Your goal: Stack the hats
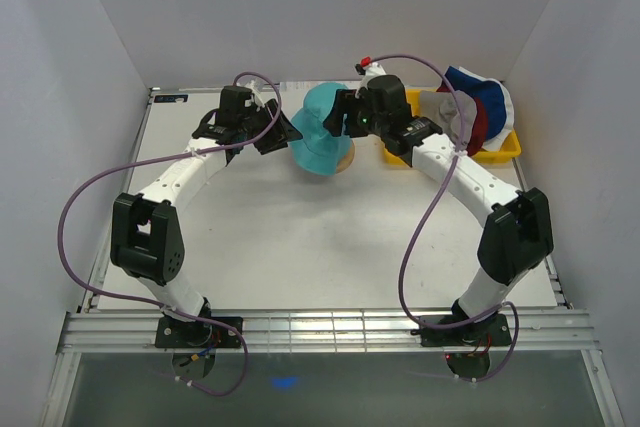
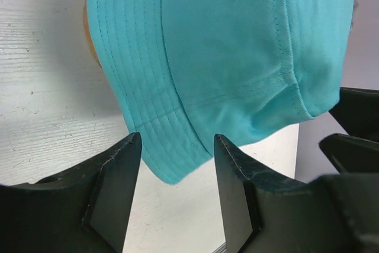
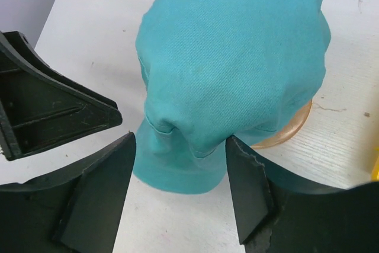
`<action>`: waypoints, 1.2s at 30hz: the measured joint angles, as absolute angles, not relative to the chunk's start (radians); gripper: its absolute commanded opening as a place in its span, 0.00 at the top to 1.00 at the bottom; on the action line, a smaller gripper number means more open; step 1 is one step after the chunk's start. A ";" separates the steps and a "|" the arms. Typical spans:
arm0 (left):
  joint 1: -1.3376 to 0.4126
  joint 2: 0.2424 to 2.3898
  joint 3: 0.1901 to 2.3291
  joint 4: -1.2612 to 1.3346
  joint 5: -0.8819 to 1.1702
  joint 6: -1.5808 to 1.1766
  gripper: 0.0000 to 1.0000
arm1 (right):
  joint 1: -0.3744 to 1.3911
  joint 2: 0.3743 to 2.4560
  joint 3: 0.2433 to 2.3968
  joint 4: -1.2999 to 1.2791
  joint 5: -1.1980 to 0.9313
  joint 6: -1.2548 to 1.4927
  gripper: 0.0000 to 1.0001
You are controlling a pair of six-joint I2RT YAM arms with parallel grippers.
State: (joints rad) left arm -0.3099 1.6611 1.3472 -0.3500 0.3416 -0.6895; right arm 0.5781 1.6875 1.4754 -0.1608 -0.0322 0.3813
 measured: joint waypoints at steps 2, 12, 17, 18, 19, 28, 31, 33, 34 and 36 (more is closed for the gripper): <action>-0.310 1.661 1.347 -0.350 0.339 -0.689 0.38 | 0.578 1.674 1.475 -0.161 -0.032 0.381 0.29; -0.310 1.667 1.347 -0.350 0.324 -0.686 0.52 | 0.578 1.650 1.541 -0.211 0.007 0.367 0.22; -0.310 1.697 1.347 -0.348 0.299 -0.679 0.59 | 0.576 1.699 1.668 -0.273 0.041 0.355 0.22; -0.310 1.711 1.348 -0.346 0.293 -0.678 0.61 | 0.576 1.717 1.698 -0.286 0.047 0.351 0.22; -0.310 1.727 1.348 -0.341 0.286 -0.678 0.62 | 0.576 1.736 1.724 -0.293 0.051 0.346 0.22; -0.310 1.872 1.362 -0.315 0.244 -0.695 0.64 | 0.578 1.937 1.902 -0.398 0.130 0.267 0.24; -0.310 1.907 1.374 -0.308 0.243 -0.703 0.64 | 0.586 1.956 1.932 -0.424 0.168 0.240 0.25; -0.310 1.918 1.374 -0.306 0.243 -0.707 0.64 | 0.606 1.962 1.943 -0.435 0.203 0.216 0.25; -0.310 1.922 1.375 -0.305 0.243 -0.708 0.64 | 0.618 1.965 1.949 -0.440 0.223 0.201 0.24; -0.310 1.928 1.376 -0.305 0.243 -0.709 0.64 | 0.645 1.972 1.958 -0.442 0.269 0.169 0.24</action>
State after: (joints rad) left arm -0.3096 1.9282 1.3762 -0.3054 0.2428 -0.7086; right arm 0.6445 1.9717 1.9575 -0.4419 0.2687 0.1692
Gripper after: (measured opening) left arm 0.357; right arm 0.757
